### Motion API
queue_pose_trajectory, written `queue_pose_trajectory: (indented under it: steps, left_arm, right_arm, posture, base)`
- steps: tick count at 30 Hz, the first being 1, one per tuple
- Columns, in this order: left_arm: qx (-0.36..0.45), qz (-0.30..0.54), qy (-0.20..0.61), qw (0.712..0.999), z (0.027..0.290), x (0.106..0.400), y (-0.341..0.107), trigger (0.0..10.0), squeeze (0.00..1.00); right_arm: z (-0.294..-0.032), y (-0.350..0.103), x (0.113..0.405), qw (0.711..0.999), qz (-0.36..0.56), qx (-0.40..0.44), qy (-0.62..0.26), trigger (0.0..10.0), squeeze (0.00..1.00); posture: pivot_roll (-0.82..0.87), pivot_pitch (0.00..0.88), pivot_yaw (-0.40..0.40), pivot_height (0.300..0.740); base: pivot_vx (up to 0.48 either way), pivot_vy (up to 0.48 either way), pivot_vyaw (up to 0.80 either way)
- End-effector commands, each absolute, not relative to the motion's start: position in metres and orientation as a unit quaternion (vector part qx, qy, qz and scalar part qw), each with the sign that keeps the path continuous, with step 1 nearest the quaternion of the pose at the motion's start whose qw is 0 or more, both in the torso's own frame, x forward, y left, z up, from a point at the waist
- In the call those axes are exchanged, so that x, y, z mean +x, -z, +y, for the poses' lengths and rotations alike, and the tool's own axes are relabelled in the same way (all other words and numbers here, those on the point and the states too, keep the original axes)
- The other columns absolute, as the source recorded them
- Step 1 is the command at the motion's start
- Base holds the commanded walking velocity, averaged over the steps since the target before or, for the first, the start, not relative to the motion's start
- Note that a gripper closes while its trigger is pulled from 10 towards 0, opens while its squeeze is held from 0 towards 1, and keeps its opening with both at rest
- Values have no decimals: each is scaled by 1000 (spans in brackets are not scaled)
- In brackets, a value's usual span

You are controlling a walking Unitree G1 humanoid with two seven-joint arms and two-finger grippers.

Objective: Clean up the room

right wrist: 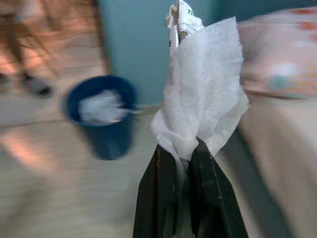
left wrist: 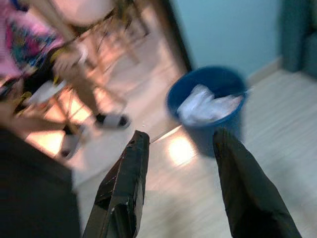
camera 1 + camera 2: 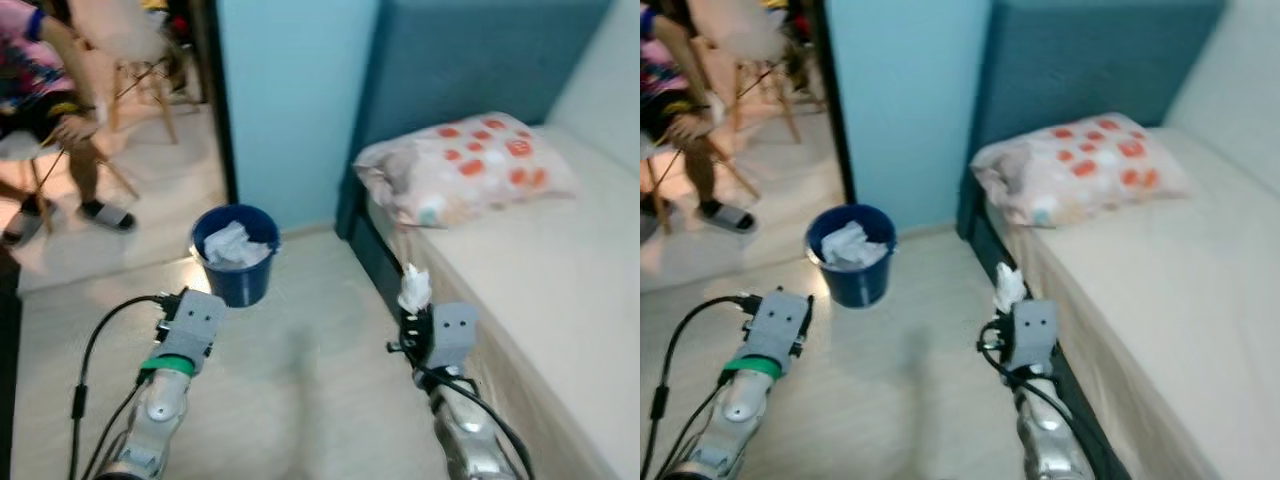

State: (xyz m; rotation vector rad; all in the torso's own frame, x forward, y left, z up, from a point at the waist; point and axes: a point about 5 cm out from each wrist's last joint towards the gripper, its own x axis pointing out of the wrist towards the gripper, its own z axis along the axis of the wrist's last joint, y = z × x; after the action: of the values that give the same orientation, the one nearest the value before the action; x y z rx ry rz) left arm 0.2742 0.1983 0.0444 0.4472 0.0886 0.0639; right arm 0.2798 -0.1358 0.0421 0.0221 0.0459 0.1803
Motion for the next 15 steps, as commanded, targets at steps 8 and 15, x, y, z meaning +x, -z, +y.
queue_pose_trajectory:
  steps: [8,15]
  left_arm:
    - [215,34,-42,975,194,275,-44,10000,0]
    - [217,32,-50,974,196,274,-44,10000,0]
  right_arm:
    - [-148,-39,282,996,34,3,-80,10000,0]
    - [-146,-39,283,996,34,4,-85,10000,0]
  posture:
    - [-73,3,-32,740]
    - [-69,9,-34,740]
  base:
    - [480,0,0]
    - [480,0,0]
